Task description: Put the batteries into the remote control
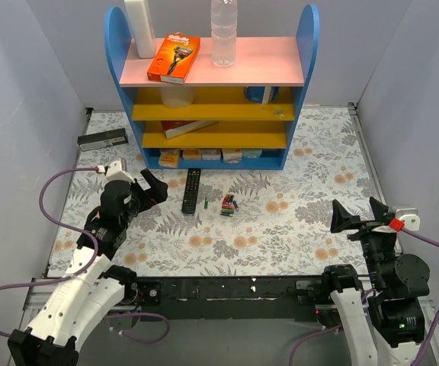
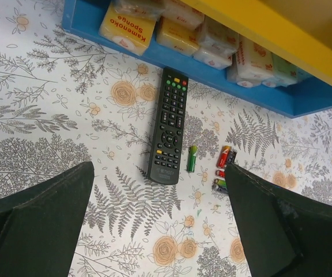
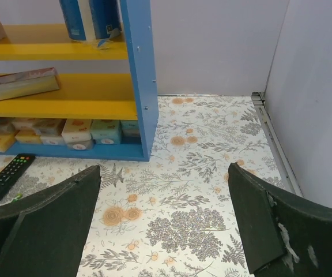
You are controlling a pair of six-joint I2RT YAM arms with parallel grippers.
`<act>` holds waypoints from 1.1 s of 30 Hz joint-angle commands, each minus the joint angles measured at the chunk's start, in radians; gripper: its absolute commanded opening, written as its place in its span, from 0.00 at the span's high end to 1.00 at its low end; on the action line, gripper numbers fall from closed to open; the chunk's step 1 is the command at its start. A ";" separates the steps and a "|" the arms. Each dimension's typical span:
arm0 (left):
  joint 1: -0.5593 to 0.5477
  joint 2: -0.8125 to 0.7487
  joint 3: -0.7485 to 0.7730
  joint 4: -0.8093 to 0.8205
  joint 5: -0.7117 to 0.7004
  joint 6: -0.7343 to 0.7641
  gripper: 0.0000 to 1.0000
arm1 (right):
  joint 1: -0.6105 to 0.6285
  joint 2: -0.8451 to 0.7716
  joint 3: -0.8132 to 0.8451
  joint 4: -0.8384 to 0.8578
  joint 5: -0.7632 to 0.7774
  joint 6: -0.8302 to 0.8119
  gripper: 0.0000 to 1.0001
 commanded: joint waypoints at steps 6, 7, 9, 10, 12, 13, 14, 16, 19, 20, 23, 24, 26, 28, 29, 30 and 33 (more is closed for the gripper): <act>-0.003 0.110 0.063 -0.014 0.058 0.019 0.02 | 0.006 -0.011 0.029 0.023 0.027 0.031 0.02; -0.005 0.124 0.072 -0.014 0.058 0.019 0.02 | 0.006 -0.011 0.028 0.025 0.030 0.036 0.02; -0.005 0.170 0.080 -0.014 0.074 0.013 0.02 | 0.006 -0.011 0.020 0.028 0.036 0.050 0.02; -0.005 0.184 0.086 -0.014 0.081 0.007 0.02 | 0.005 -0.011 0.015 0.031 0.033 0.051 0.02; -0.005 0.217 0.098 -0.009 0.093 -0.015 0.02 | 0.006 0.021 0.009 0.033 0.018 0.054 0.02; -0.003 0.250 0.104 -0.008 0.102 -0.018 0.02 | 0.006 0.024 0.009 0.034 0.015 0.058 0.02; -0.006 0.271 0.116 -0.006 0.105 -0.023 0.02 | 0.006 0.029 0.008 0.034 0.013 0.059 0.02; -0.006 0.337 0.130 -0.009 0.123 -0.023 0.02 | 0.006 0.040 0.002 0.034 0.010 0.062 0.02; -0.011 0.440 0.173 -0.011 0.154 -0.030 0.02 | 0.006 0.050 -0.006 0.042 -0.002 0.062 0.02; -0.015 0.464 0.184 -0.011 0.160 -0.032 0.02 | 0.005 0.053 -0.008 0.048 -0.013 0.062 0.02; -0.034 0.582 0.242 -0.031 0.200 -0.035 0.02 | 0.006 0.066 -0.018 0.054 -0.031 0.065 0.02; -0.040 0.609 0.273 -0.043 0.194 -0.033 0.02 | 0.006 0.075 -0.020 0.060 -0.038 0.065 0.02; -0.061 0.685 0.301 -0.055 0.174 -0.029 0.02 | 0.006 0.083 -0.023 0.062 -0.056 0.068 0.02; -0.074 0.731 0.339 -0.063 0.113 -0.020 0.02 | 0.006 0.092 -0.025 0.066 -0.062 0.070 0.02; -0.083 0.754 0.353 -0.068 0.098 -0.007 0.02 | 0.006 0.093 -0.029 0.068 -0.068 0.070 0.02; -0.087 0.802 0.368 -0.069 0.072 0.002 0.02 | 0.006 0.096 -0.031 0.071 -0.070 0.070 0.02; -0.113 0.892 0.435 -0.071 0.010 0.046 0.02 | 0.006 0.098 -0.035 0.075 -0.079 0.076 0.02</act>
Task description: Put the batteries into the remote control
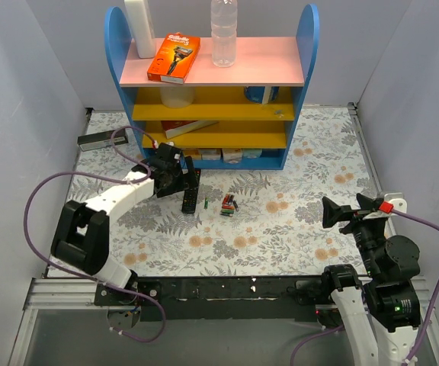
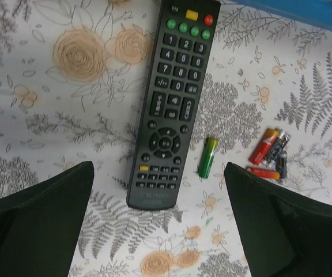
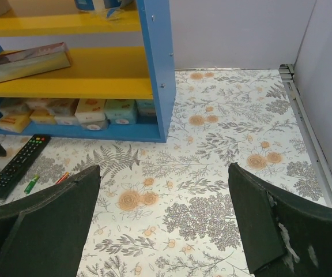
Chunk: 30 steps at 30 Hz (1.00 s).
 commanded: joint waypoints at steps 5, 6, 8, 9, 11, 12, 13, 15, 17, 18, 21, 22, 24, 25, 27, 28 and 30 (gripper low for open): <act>-0.076 0.195 0.194 -0.048 -0.189 0.105 0.02 | 0.008 0.021 -0.004 0.059 -0.040 0.022 0.02; -0.081 0.207 0.202 -0.048 -0.198 0.110 0.02 | 0.006 0.023 -0.002 0.057 -0.040 0.024 0.02; -0.084 0.242 0.222 -0.048 -0.216 0.111 0.02 | 0.006 0.021 0.001 0.053 -0.042 0.025 0.02; -0.084 0.256 0.227 -0.048 -0.222 0.114 0.03 | 0.006 0.021 0.001 0.054 -0.043 0.025 0.02; -0.086 0.290 0.237 -0.045 -0.226 0.125 0.05 | 0.006 0.021 -0.001 0.051 -0.043 0.031 0.02; -0.086 0.300 0.253 -0.046 -0.226 0.128 0.06 | 0.005 0.020 -0.001 0.053 -0.043 0.033 0.02; -0.087 0.311 0.259 -0.046 -0.223 0.131 0.07 | 0.008 0.020 -0.001 0.050 -0.043 0.034 0.02; -0.089 0.340 0.274 -0.039 -0.219 0.133 0.08 | 0.006 0.018 -0.002 0.048 -0.043 0.042 0.02; -0.092 0.363 0.286 -0.039 -0.216 0.140 0.10 | 0.006 0.015 -0.008 0.048 -0.043 0.053 0.02; -0.093 0.383 0.292 -0.039 -0.218 0.140 0.11 | 0.006 0.012 -0.008 0.048 -0.043 0.054 0.02; -0.098 0.419 0.314 -0.039 -0.236 0.148 0.13 | 0.006 0.014 -0.008 0.043 -0.072 0.061 0.02; -0.099 0.426 0.319 -0.039 -0.241 0.150 0.13 | 0.006 0.014 -0.010 0.040 -0.074 0.064 0.02; -0.099 0.443 0.323 -0.037 -0.253 0.153 0.16 | 0.006 0.015 -0.008 0.036 -0.075 0.070 0.02; -0.101 0.449 0.322 -0.036 -0.253 0.156 0.18 | 0.006 0.015 -0.007 0.030 -0.082 0.073 0.02; -0.102 0.465 0.326 -0.037 -0.255 0.163 0.21 | 0.006 0.017 -0.004 0.019 -0.088 0.079 0.02; -0.107 0.475 0.325 -0.037 -0.256 0.163 0.23 | 0.006 0.018 -0.001 0.016 -0.094 0.084 0.02; -0.110 0.482 0.322 -0.042 -0.250 0.160 0.33 | 0.008 0.021 0.006 -0.006 -0.112 0.085 0.02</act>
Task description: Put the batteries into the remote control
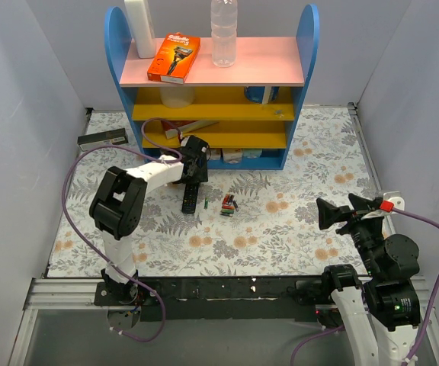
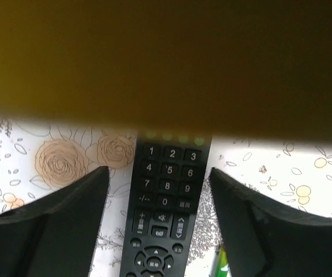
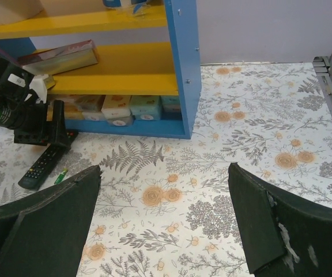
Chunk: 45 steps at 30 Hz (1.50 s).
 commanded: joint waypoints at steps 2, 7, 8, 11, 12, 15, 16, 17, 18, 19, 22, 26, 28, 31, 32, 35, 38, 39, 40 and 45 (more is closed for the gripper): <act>-0.016 0.032 -0.011 -0.047 0.015 0.018 0.41 | 0.006 0.014 0.014 -0.034 -0.057 0.018 0.02; -0.018 -0.028 -0.075 -0.046 0.018 -0.013 0.60 | 0.006 0.011 0.033 -0.068 -0.110 0.008 0.02; -0.018 -0.060 -0.088 -0.044 0.016 -0.019 0.64 | 0.006 0.010 0.034 -0.071 -0.119 0.000 0.02; -0.019 -0.118 -0.143 -0.036 0.018 -0.045 0.75 | 0.008 0.014 0.034 -0.079 -0.153 -0.011 0.02; -0.019 -0.162 -0.172 -0.033 0.022 -0.051 0.78 | 0.006 0.017 0.033 -0.077 -0.164 -0.012 0.02; -0.018 -0.253 -0.227 -0.026 0.038 -0.087 0.82 | 0.006 0.031 0.021 -0.059 -0.237 -0.023 0.02; -0.018 -0.282 -0.243 -0.020 0.045 -0.100 0.85 | 0.006 0.036 0.011 -0.051 -0.282 -0.023 0.02; -0.019 -0.311 -0.259 -0.004 0.051 -0.125 0.86 | 0.006 0.049 0.007 -0.045 -0.308 -0.025 0.02; -0.019 -0.377 -0.275 0.006 0.077 -0.139 0.89 | 0.006 0.056 0.002 -0.035 -0.336 -0.031 0.02; -0.021 -0.408 -0.310 0.020 0.091 -0.150 0.91 | 0.006 0.062 -0.001 -0.016 -0.392 -0.032 0.02; -0.021 -0.541 -0.380 0.086 0.160 -0.200 0.95 | 0.006 0.083 -0.022 0.036 -0.480 -0.014 0.02; -0.028 -0.708 -0.472 0.224 0.260 -0.268 0.99 | 0.009 0.109 -0.070 0.122 -0.566 0.046 0.02; -0.031 -0.767 -0.506 0.275 0.304 -0.306 1.00 | 0.009 0.123 -0.098 0.157 -0.616 0.090 0.02; -0.034 -0.863 -0.572 0.381 0.389 -0.358 1.00 | 0.009 0.169 -0.125 0.203 -0.670 0.138 0.02; -0.036 -0.902 -0.603 0.434 0.430 -0.376 1.00 | 0.009 0.199 -0.134 0.237 -0.689 0.167 0.02; -0.039 -0.949 -0.641 0.554 0.513 -0.423 1.00 | 0.009 0.256 -0.183 0.317 -0.768 0.246 0.02; -0.050 -0.960 -0.658 0.635 0.555 -0.469 1.00 | 0.015 0.313 -0.234 0.445 -0.820 0.328 0.03; -0.062 -0.963 -0.664 0.657 0.559 -0.484 1.00 | 0.017 0.327 -0.242 0.508 -0.831 0.362 0.03; -0.070 -0.962 -0.663 0.706 0.564 -0.495 1.00 | 0.027 0.354 -0.255 0.524 -0.837 0.374 0.03; -0.151 -0.922 -0.646 0.827 0.549 -0.547 1.00 | 0.078 0.434 -0.312 0.801 -0.839 0.538 0.03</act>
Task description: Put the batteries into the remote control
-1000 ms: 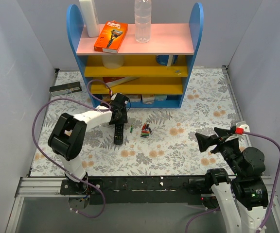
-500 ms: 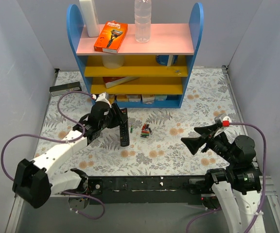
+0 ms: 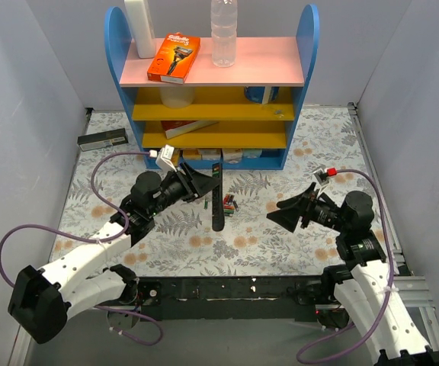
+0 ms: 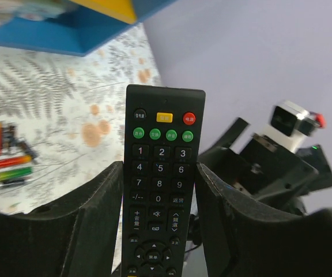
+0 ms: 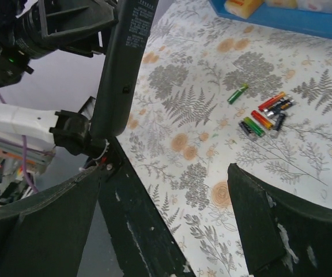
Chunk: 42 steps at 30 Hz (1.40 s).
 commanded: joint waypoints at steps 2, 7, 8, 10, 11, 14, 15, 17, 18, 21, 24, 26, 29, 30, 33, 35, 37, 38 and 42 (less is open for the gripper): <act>-0.075 0.035 0.030 0.237 0.027 -0.069 1.00 | 0.089 0.085 -0.050 0.464 -0.040 0.219 0.02; -0.134 0.101 0.067 0.317 0.010 -0.078 1.00 | 0.256 0.223 -0.026 0.607 0.025 0.255 0.02; -0.141 0.106 0.075 0.329 0.008 -0.075 1.00 | 0.276 0.242 -0.023 0.650 0.034 0.259 0.02; -0.161 0.113 0.078 0.358 0.002 -0.075 1.00 | 0.314 0.283 -0.018 0.684 0.051 0.267 0.02; -0.168 0.117 0.081 0.366 0.002 -0.073 1.00 | 0.324 0.295 -0.017 0.707 0.055 0.271 0.02; -0.181 0.111 0.082 0.389 -0.009 -0.063 1.00 | 0.347 0.326 -0.001 0.728 0.065 0.272 0.02; -0.186 0.106 0.085 0.391 -0.013 -0.058 1.00 | 0.353 0.332 0.002 0.745 0.068 0.272 0.02; -0.188 0.097 0.084 0.389 -0.035 -0.049 1.00 | 0.373 0.348 0.009 0.763 0.071 0.275 0.02; -0.189 0.091 0.081 0.391 -0.039 -0.050 1.00 | 0.380 0.354 0.009 0.785 0.075 0.281 0.02; -0.192 0.087 0.082 0.405 -0.042 -0.046 1.00 | 0.414 0.375 0.003 0.831 0.091 0.301 0.02; -0.195 0.091 0.092 0.406 -0.041 -0.038 1.00 | 0.453 0.395 0.005 0.875 0.110 0.304 0.02; -0.197 0.091 0.089 0.421 -0.039 -0.041 1.00 | 0.474 0.410 0.002 0.895 0.115 0.305 0.02; -0.200 0.089 0.081 0.452 -0.032 -0.049 1.00 | 0.497 0.423 -0.001 0.927 0.123 0.311 0.04; -0.201 0.089 0.079 0.458 -0.030 -0.052 1.00 | 0.503 0.427 -0.004 0.932 0.123 0.313 0.06; -0.206 0.081 0.063 0.484 -0.021 -0.058 1.00 | 0.508 0.427 -0.012 0.943 0.123 0.314 0.21; -0.206 0.068 0.050 0.483 -0.021 -0.058 1.00 | 0.508 0.420 -0.018 0.943 0.123 0.311 0.42; -0.206 0.054 0.043 0.452 -0.027 -0.041 0.95 | 0.508 0.409 -0.023 0.917 0.126 0.299 0.65; -0.206 0.048 0.041 0.437 -0.038 -0.029 0.88 | 0.509 0.404 -0.021 0.897 0.127 0.276 0.73; -0.206 -0.018 0.078 0.273 -0.114 0.057 0.33 | 0.514 0.358 0.017 0.695 0.178 0.152 0.99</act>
